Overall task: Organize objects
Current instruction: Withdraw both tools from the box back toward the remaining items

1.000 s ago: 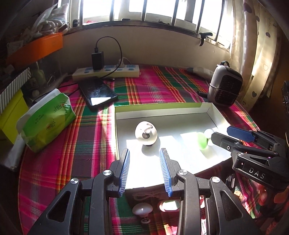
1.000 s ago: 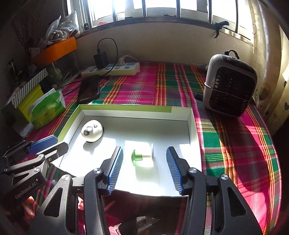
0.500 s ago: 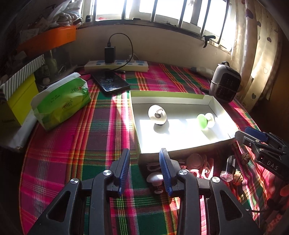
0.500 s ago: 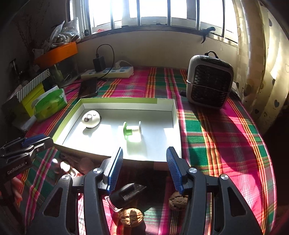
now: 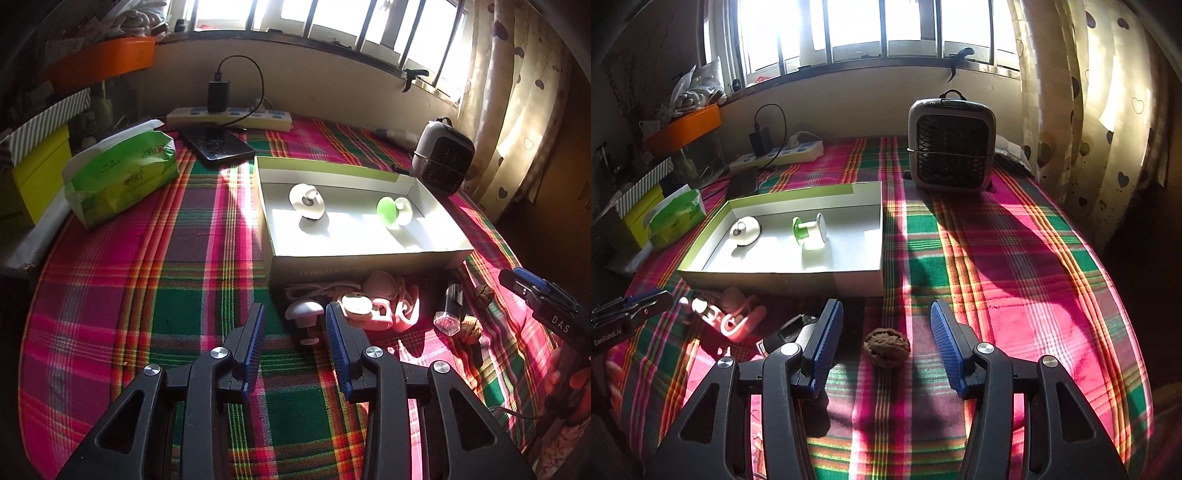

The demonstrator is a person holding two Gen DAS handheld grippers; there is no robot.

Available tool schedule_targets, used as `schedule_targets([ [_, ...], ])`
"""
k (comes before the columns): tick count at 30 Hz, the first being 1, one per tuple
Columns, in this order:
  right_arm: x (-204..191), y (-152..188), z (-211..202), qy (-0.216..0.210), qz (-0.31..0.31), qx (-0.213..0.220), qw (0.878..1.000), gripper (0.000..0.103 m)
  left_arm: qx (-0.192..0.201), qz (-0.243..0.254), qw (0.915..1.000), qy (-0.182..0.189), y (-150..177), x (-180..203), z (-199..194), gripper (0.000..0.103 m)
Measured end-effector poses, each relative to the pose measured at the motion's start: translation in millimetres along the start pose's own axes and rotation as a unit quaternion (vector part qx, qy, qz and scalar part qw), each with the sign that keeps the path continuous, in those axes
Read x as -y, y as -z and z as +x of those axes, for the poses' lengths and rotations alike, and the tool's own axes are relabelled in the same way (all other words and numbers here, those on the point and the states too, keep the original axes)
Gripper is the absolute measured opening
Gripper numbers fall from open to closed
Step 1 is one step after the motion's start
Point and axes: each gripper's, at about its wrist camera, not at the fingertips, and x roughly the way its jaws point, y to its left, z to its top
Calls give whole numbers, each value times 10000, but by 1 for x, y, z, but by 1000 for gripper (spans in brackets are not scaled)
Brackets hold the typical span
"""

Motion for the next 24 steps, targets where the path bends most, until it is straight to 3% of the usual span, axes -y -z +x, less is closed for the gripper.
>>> schedule_targets([
  [11,8,22,3,-175,105,-174,9996,51,-139,0,9999,46,10,-2,4,32],
  [24,6,18,25,-121,-25,-444,9989,51,-286,48,9995,82,9,5,16,32],
])
